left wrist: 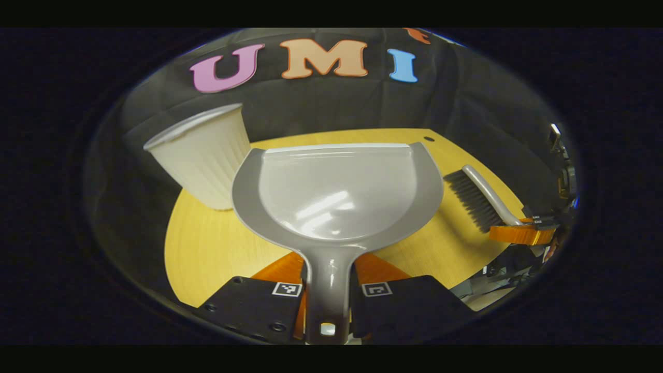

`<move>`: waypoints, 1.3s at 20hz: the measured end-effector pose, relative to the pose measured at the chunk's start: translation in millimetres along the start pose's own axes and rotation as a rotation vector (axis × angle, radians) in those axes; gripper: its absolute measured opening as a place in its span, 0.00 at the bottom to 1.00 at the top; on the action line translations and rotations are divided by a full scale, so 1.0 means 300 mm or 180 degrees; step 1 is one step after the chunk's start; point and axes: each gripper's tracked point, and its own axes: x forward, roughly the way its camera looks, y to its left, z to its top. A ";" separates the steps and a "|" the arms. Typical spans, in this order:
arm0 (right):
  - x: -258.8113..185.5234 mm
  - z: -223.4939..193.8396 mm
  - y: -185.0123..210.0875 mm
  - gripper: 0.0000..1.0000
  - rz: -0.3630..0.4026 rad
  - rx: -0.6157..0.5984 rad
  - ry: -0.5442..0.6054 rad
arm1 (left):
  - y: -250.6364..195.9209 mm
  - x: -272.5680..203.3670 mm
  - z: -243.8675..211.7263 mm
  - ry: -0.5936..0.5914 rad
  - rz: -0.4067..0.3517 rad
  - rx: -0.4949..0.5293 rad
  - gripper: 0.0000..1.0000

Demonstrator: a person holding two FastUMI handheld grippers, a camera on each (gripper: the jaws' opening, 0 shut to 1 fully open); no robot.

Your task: Pick up the small broom and dustpan from the desktop, sweep the trash into the dustpan with the broom, and then empty the trash into the garbage bin.

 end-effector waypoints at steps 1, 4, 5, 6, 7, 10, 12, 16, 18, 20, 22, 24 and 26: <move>0.039 -0.011 0.005 0.20 -0.0049 -0.0003 0.0062 | -0.003 0.019 -0.047 0.0102 0.0025 -0.0088 0.27; 0.182 -0.027 0.056 0.21 -0.0168 -0.0080 0.0261 | 0.018 0.066 -0.151 0.0346 0.0154 -0.0206 0.27; 0.222 -0.031 0.071 0.20 -0.0223 -0.0120 0.0307 | 0.019 0.064 -0.153 0.0416 0.0210 -0.0242 0.28; 0.264 -0.032 0.078 0.21 -0.0259 -0.0175 0.0328 | 0.022 0.066 -0.150 0.0459 0.0277 -0.0269 0.28; 0.295 -0.031 0.082 0.20 -0.0287 -0.0225 0.0342 | 0.026 0.071 -0.136 0.0472 0.0332 -0.0303 0.28; 0.319 -0.029 0.082 0.21 -0.0349 -0.0315 0.0378 | 0.030 0.067 -0.109 0.0527 0.0398 -0.0361 0.28; 0.318 -0.036 0.088 0.21 -0.0387 -0.0340 0.0468 | 0.031 0.069 -0.123 0.0577 0.0450 -0.0381 0.28; 0.288 -0.015 0.137 0.20 -0.0366 -0.0345 0.0523 | 0.031 0.056 -0.103 0.0629 0.0478 -0.0355 0.31; 0.258 -0.020 0.155 0.22 -0.0352 -0.0313 0.0657 | 0.027 0.066 -0.103 0.0632 0.0529 -0.0261 0.31; 0.261 -0.038 0.160 0.24 -0.0299 -0.0255 0.0708 | 0.030 0.066 -0.099 0.0621 0.0594 -0.0137 0.34; 0.256 -0.043 0.156 0.25 -0.0285 -0.0257 0.0707 | 0.009 0.057 -0.096 0.0604 0.0557 -0.0101 0.45; 0.252 -0.051 0.170 0.29 -0.0222 -0.0259 0.0754 | -0.008 0.052 -0.099 0.0610 0.0506 -0.0137 0.60; 0.245 -0.062 0.200 0.55 -0.0091 -0.0174 0.0806 | -0.011 0.049 -0.102 0.0608 0.0511 -0.0071 0.79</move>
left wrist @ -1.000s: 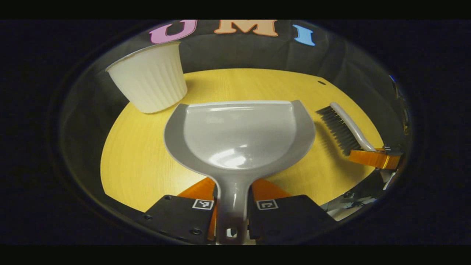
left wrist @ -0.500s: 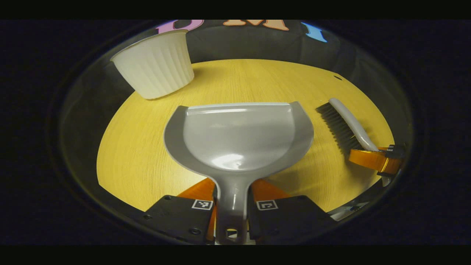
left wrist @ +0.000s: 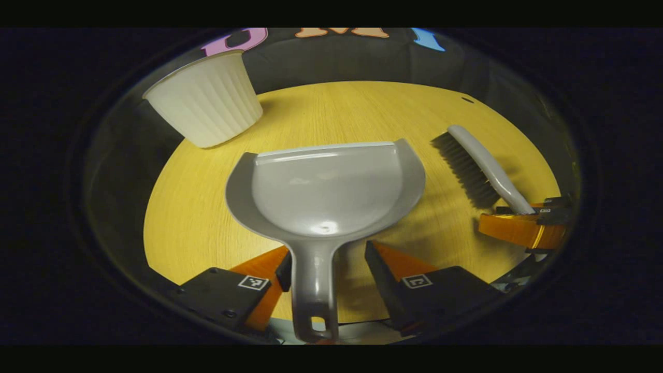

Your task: Pick up the small broom and dustpan from the desktop, sweep the trash into the dustpan with the broom, and then empty the trash into the garbage bin.

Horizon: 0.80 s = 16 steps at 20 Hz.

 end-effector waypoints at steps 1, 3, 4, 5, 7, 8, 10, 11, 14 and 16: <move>-0.008 0.000 0.012 0.53 0.0058 0.0043 0.0000 | -0.004 -0.007 0.003 -0.0012 0.0008 0.0034 0.85; -0.016 -0.003 0.031 0.60 0.0148 0.0068 -0.0007 | -0.008 -0.023 0.012 -0.0078 0.0021 0.0054 0.86; -0.023 0.002 0.031 0.71 0.0163 0.0060 -0.0019 | -0.007 -0.033 0.021 -0.0120 0.0031 0.0058 0.86; -0.046 0.010 0.031 0.83 0.0197 0.0059 -0.0055 | -0.001 -0.049 0.032 -0.0175 0.0047 0.0060 0.86; -0.064 0.017 0.038 0.93 0.0244 0.0093 -0.0136 | 0.010 -0.085 0.049 -0.0263 0.0074 0.0065 0.86; -0.090 0.027 0.043 0.93 0.0285 0.0123 -0.0191 | 0.014 -0.112 0.062 -0.0321 0.0077 0.0046 0.86; -0.170 0.055 0.049 0.93 0.0381 0.0197 -0.0337 | 0.014 -0.177 0.097 -0.0477 -0.0026 -0.0085 0.86; -0.218 0.072 0.049 0.93 0.0409 0.0244 -0.0456 | 0.013 -0.229 0.123 -0.0590 -0.0105 -0.0167 0.87; -0.427 0.182 0.041 0.93 0.0528 0.0408 -0.1087 | 0.069 -0.382 0.281 -0.1176 -0.0115 -0.0291 0.87; -0.594 0.274 0.044 0.93 0.0618 0.0461 -0.1617 | 0.130 -0.527 0.423 -0.1756 -0.0072 -0.0331 0.87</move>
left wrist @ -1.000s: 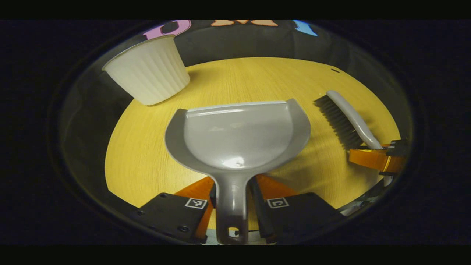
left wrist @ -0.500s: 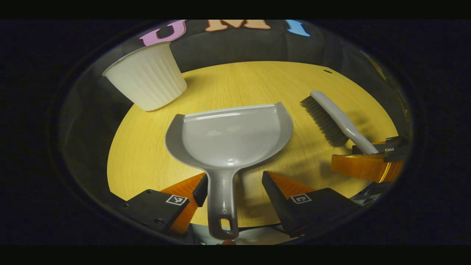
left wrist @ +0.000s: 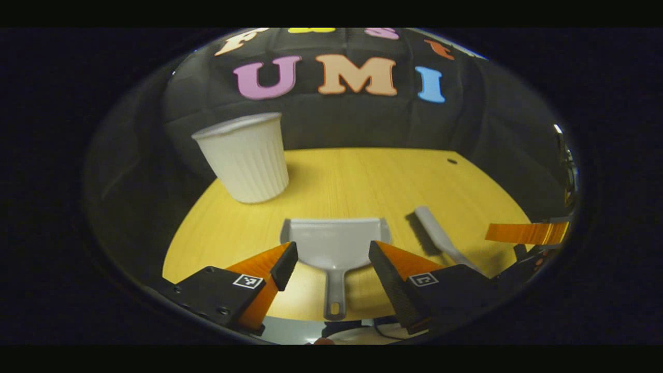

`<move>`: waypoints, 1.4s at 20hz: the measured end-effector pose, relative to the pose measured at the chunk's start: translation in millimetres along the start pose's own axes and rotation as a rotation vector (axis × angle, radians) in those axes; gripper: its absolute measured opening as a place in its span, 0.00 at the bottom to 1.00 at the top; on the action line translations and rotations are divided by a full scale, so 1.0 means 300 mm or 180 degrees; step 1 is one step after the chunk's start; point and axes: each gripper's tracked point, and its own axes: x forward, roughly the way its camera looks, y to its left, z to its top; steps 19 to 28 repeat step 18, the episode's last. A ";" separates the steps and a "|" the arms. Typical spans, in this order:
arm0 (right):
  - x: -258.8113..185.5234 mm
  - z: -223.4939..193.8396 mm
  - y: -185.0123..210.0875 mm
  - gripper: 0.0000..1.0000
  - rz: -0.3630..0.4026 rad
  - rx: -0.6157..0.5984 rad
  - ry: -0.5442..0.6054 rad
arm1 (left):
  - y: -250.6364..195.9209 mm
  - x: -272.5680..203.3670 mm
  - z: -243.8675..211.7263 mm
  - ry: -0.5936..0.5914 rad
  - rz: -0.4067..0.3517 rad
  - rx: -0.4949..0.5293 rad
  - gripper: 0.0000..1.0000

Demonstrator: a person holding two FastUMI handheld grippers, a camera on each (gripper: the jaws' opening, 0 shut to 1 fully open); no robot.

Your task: Pick up the small broom and dustpan from the desktop, sweep the trash into the dustpan with the broom, and then empty the trash into the garbage bin.

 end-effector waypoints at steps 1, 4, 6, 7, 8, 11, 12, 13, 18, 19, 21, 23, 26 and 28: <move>-0.040 0.076 0.029 0.93 0.0046 -0.0019 -0.0263 | 0.007 -0.029 0.106 -0.0306 -0.0028 -0.0015 0.87; -0.146 0.259 0.087 0.92 0.0048 -0.0159 -0.0947 | 0.009 -0.102 0.342 -0.1030 -0.0177 -0.0133 0.89; -0.227 0.333 0.129 0.92 0.0037 -0.0256 -0.1301 | 0.027 -0.156 0.437 -0.1424 -0.0246 -0.0213 0.92; -0.266 0.358 0.142 0.92 0.0019 -0.0298 -0.1451 | 0.034 -0.196 0.500 -0.1571 -0.0246 -0.0241 0.94; -0.330 0.380 0.155 0.92 -0.0006 -0.0339 -0.1623 | 0.026 -0.207 0.505 -0.1667 -0.0229 -0.0250 0.92; -0.488 0.408 0.155 0.92 -0.0043 -0.0325 -0.2083 | 0.019 -0.220 0.530 -0.1764 -0.0260 -0.0270 0.92; -0.532 0.395 0.157 0.92 -0.0033 -0.0317 -0.2202 | 0.017 -0.215 0.527 -0.1740 -0.0293 -0.0283 0.93; -0.562 0.376 0.150 0.92 -0.0052 -0.0335 -0.2290 | 0.015 -0.210 0.524 -0.1702 -0.0326 -0.0288 0.93; -0.530 0.294 0.216 0.92 -0.0027 -0.0485 -0.2160 | 0.027 -0.182 0.470 -0.1471 -0.0370 -0.0282 0.93; -0.530 0.294 0.216 0.92 -0.0027 -0.0485 -0.2160 | 0.027 -0.182 0.470 -0.1471 -0.0370 -0.0282 0.93; -0.530 0.294 0.216 0.92 -0.0027 -0.0485 -0.2160 | 0.027 -0.182 0.470 -0.1471 -0.0370 -0.0282 0.93; -0.530 0.294 0.216 0.92 -0.0027 -0.0485 -0.2160 | 0.027 -0.182 0.470 -0.1471 -0.0370 -0.0282 0.93; -0.530 0.294 0.216 0.92 -0.0027 -0.0485 -0.2160 | 0.027 -0.182 0.470 -0.1471 -0.0370 -0.0282 0.93; -0.530 0.294 0.216 0.92 -0.0027 -0.0485 -0.2160 | 0.027 -0.182 0.470 -0.1471 -0.0370 -0.0282 0.93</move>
